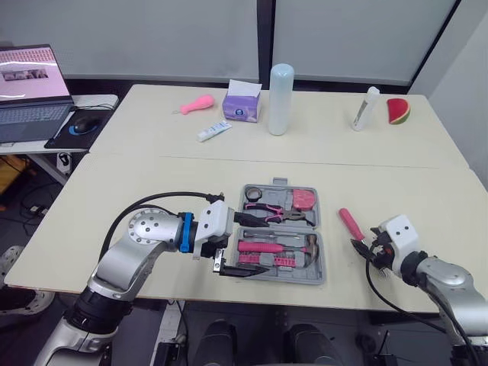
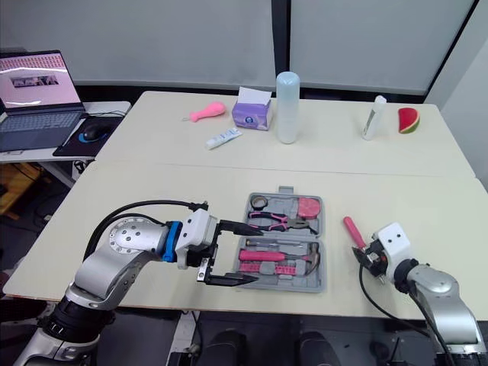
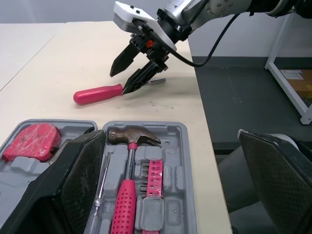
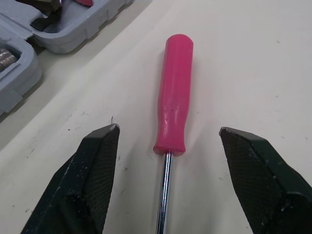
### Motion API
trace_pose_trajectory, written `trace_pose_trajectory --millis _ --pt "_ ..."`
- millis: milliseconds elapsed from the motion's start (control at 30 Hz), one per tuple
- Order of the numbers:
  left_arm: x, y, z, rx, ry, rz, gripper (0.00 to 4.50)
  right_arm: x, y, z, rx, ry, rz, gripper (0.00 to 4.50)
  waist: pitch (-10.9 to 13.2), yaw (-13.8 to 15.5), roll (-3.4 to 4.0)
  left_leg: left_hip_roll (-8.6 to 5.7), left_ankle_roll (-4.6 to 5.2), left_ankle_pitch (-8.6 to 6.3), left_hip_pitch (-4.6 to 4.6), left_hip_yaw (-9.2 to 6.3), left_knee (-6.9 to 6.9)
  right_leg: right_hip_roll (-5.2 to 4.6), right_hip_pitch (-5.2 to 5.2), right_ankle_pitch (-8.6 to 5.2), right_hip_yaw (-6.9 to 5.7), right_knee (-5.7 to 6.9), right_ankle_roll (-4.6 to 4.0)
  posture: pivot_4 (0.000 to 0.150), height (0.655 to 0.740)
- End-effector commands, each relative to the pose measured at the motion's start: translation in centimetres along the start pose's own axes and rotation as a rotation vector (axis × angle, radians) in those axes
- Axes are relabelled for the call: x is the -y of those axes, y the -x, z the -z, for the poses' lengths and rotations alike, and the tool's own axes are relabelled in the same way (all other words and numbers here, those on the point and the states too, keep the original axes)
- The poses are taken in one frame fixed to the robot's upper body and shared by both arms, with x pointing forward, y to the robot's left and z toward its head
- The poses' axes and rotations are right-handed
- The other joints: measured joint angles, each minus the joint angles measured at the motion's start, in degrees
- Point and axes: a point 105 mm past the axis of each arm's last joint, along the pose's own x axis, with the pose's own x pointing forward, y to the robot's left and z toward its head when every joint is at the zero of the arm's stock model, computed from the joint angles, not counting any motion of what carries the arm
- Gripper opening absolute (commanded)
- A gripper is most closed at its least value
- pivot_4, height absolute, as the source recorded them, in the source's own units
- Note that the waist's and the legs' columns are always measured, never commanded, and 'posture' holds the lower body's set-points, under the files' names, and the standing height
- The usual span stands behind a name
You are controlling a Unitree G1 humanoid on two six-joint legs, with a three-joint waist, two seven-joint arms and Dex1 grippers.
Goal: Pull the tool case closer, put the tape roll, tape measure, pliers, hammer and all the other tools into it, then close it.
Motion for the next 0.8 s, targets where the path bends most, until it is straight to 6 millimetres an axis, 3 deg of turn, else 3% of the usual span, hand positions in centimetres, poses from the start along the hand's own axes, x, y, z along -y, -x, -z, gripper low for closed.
trace_pose_trajectory --millis 33,133,367,567,800 --pt "-0.1 -0.1 -1.0 0.023 -0.034 0.010 4.50 0.5 -0.5 -0.2 0.028 -0.008 0.030 3.50 0.00 0.00 0.00 0.00 0.00 0.00 0.00 0.00 0.00 0.00 0.00 0.00 0.00 0.00 0.00 0.150 0.6921" --pt "-0.1 -0.1 -1.0 0.023 -0.034 0.011 4.50 1.1 -0.9 0.0 0.030 -0.017 0.054 3.32 0.00 -0.01 0.01 0.02 -0.01 0.01 0.00 -0.01 0.00 0.00 0.00 0.00 -0.01 0.01 0.00 0.150 0.6921" --pt "-0.1 -0.1 -0.9 0.020 -0.032 0.008 4.50 1.0 -1.1 0.5 0.023 -0.017 0.054 1.75 0.00 -0.01 0.01 0.02 -0.01 0.01 0.00 -0.01 0.00 -0.01 0.00 0.00 0.00 0.01 0.00 0.150 0.6921" --pt "-0.1 0.3 -0.6 0.012 -0.026 0.004 4.50 0.6 -1.1 0.3 0.035 -0.007 0.042 0.72 0.00 -0.01 0.01 0.03 -0.01 0.01 0.00 -0.01 0.00 -0.01 0.00 0.00 0.00 0.01 0.00 0.150 0.6921" --pt "-0.8 2.1 -0.4 -0.024 0.007 -0.040 4.50 0.2 0.3 -1.4 0.058 0.092 -0.006 0.72 0.00 -0.01 0.01 0.02 -0.01 0.00 0.00 -0.01 0.00 -0.02 -0.01 0.00 0.00 0.01 0.00 0.150 0.6921"
